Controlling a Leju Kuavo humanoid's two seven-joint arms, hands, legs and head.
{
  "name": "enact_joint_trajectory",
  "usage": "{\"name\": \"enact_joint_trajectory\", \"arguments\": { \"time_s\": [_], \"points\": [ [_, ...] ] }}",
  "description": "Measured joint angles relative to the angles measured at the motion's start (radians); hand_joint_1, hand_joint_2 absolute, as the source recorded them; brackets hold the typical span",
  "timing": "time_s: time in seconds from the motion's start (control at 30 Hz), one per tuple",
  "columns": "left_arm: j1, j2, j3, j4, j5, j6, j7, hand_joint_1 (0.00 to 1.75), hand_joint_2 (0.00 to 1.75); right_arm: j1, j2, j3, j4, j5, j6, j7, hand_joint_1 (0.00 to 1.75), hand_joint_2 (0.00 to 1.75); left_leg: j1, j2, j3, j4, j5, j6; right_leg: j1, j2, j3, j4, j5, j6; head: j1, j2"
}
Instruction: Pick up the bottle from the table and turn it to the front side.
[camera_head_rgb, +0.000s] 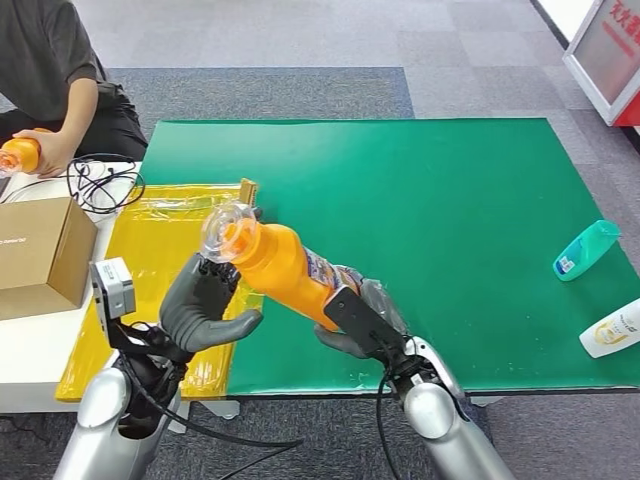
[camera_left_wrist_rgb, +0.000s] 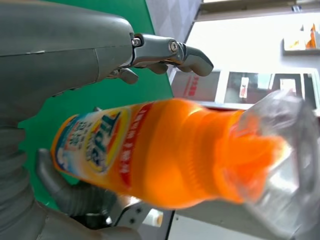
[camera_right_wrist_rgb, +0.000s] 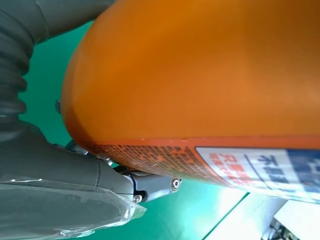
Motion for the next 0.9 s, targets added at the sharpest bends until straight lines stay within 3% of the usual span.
{"name": "enact_joint_trajectory", "arguments": {
  "time_s": [0.27,0.3,0.33,0.4,0.43,0.47,0.7,0.73,0.83,0.87,0.9],
  "points": [
    [-0.040,-0.029,-0.006,0.009,-0.025,0.058,0.056,0.05,1.75,0.010,0.000,0.041,0.008,0.066,-0.023,0.005,1.75,1.75,0.000,0.000,0.000,0.000,0.000,0.000,0.000,0.000,0.000,0.000,0.000,0.000,0.000,0.000],
    [-0.045,-0.031,-0.009,0.012,-0.034,0.064,0.059,0.17,1.75,0.011,0.000,0.044,0.008,0.069,-0.025,0.005,1.75,1.75,0.000,0.000,0.000,0.000,0.000,0.000,0.000,0.000,0.000,0.000,0.000,0.000,0.000,0.000],
    [-0.049,-0.033,-0.013,0.014,-0.045,0.071,0.062,0.45,1.75,0.012,0.000,0.046,0.008,0.071,-0.027,0.006,1.75,1.75,0.000,0.000,0.000,0.000,0.000,0.000,0.000,0.000,0.000,0.000,0.000,0.000,0.000,0.000],
    [-0.055,-0.037,-0.024,0.021,-0.069,0.084,0.066,1.28,1.75,0.013,0.000,0.050,0.008,0.072,-0.030,0.007,1.75,1.75,0.000,0.000,0.000,0.000,0.000,0.000,0.000,0.000,0.000,0.000,0.000,0.000,0.000,0.000],
    [-0.058,-0.039,-0.031,0.024,-0.080,0.090,0.068,1.60,1.75,0.013,0.000,0.053,0.008,0.073,-0.032,0.007,1.75,1.75,0.000,0.000,0.000,0.000,0.000,0.000,0.000,0.000,0.000,0.000,0.000,0.000,0.000,0.000],
    [-0.060,-0.041,-0.037,0.027,-0.090,0.095,0.070,1.75,1.75,0.014,0.000,0.056,0.008,0.073,-0.034,0.008,1.75,1.75,0.000,0.000,0.000,0.000,0.000,0.000,0.000,0.000,0.000,0.000,0.000,0.000,0.000,0.000],
    [-0.074,-0.053,-0.063,0.046,-0.111,0.106,0.072,1.75,1.75,0.015,0.000,0.062,0.008,0.073,-0.036,0.009,1.75,1.75,0.000,0.000,0.000,0.000,0.000,0.000,0.000,0.000,0.000,0.000,0.000,0.000,0.000,0.000],
    [-0.076,-0.054,-0.065,0.049,-0.112,0.107,0.072,1.75,1.75,0.016,0.000,0.062,0.008,0.073,-0.036,0.009,1.64,1.75,0.000,0.000,0.000,0.000,0.000,0.000,0.000,0.000,0.000,0.000,0.000,0.000,0.000,0.000],
    [-0.081,-0.056,-0.070,0.058,-0.110,0.109,0.068,1.75,1.75,0.018,0.000,0.063,0.008,0.073,-0.038,0.009,0.34,1.75,0.000,0.000,0.000,0.000,0.000,0.000,0.000,0.000,0.000,0.000,0.000,0.000,0.000,0.000],
    [-0.082,-0.057,-0.071,0.061,-0.107,0.109,0.066,1.75,1.75,0.019,0.000,0.065,0.008,0.073,-0.039,0.009,0.00,1.75,0.000,0.000,0.000,0.000,0.000,0.000,0.000,0.000,0.000,0.000,0.000,0.000,0.000,0.000],
    [-0.082,-0.057,-0.073,0.064,-0.105,0.109,0.064,1.75,1.75,0.019,0.000,0.068,0.008,0.073,-0.040,0.008,0.00,1.75,0.000,0.000,0.000,0.000,0.000,0.000,0.000,0.000,0.000,0.000,0.000,0.000,0.000,0.000]
  ]
}}
